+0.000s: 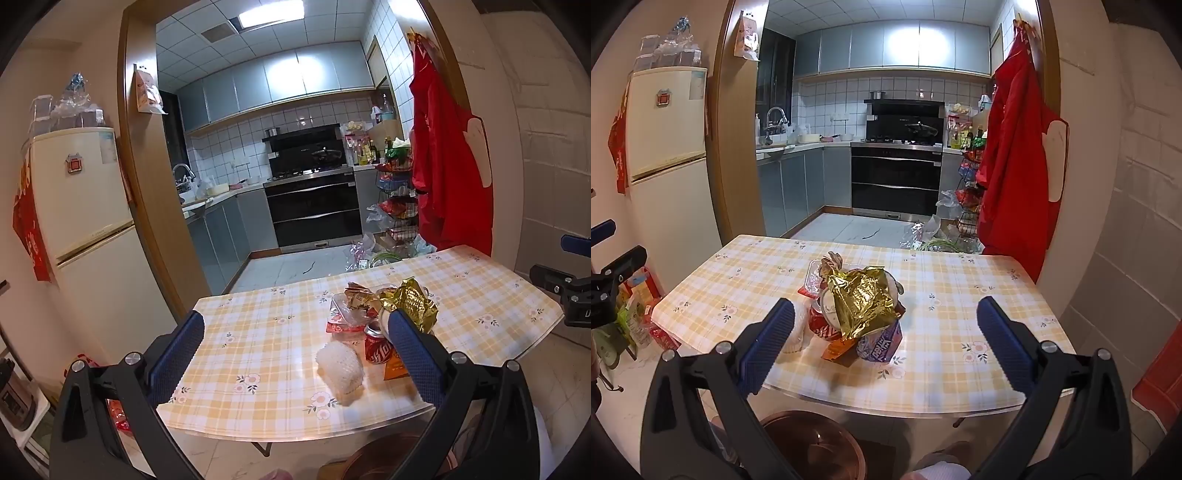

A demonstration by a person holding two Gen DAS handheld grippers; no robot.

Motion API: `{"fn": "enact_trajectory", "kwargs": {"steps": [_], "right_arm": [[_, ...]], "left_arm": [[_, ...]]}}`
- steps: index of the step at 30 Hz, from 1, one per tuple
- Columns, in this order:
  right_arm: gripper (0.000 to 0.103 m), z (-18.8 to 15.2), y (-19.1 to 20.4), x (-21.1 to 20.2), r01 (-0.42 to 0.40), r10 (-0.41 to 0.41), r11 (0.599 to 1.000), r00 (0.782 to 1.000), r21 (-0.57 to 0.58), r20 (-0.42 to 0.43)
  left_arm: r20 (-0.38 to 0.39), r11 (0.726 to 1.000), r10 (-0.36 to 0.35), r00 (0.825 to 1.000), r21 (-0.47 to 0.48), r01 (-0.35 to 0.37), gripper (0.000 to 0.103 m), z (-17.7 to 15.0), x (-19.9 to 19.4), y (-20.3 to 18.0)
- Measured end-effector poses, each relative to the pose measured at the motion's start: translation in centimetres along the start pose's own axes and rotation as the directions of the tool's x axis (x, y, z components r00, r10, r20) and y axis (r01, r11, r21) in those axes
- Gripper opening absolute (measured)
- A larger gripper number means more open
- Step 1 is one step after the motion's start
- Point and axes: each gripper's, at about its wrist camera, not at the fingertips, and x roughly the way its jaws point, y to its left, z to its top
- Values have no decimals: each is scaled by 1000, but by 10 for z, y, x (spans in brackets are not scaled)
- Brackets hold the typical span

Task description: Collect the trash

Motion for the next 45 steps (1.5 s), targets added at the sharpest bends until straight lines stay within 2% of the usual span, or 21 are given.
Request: {"fn": "enact_trajectory", "kwargs": {"steps": [14,45], "right_arm": [[97,1,0,-1,1,-1,1000,1000,1,6],[97,-1,-2,0,2,-2,1000,1000,-4,2]], "left_arm": [[9,1000,4,1000,-10,-4,98,8,-4,-3],[14,1000,-6,1000,-30,6,98,0,-5,7]]}}
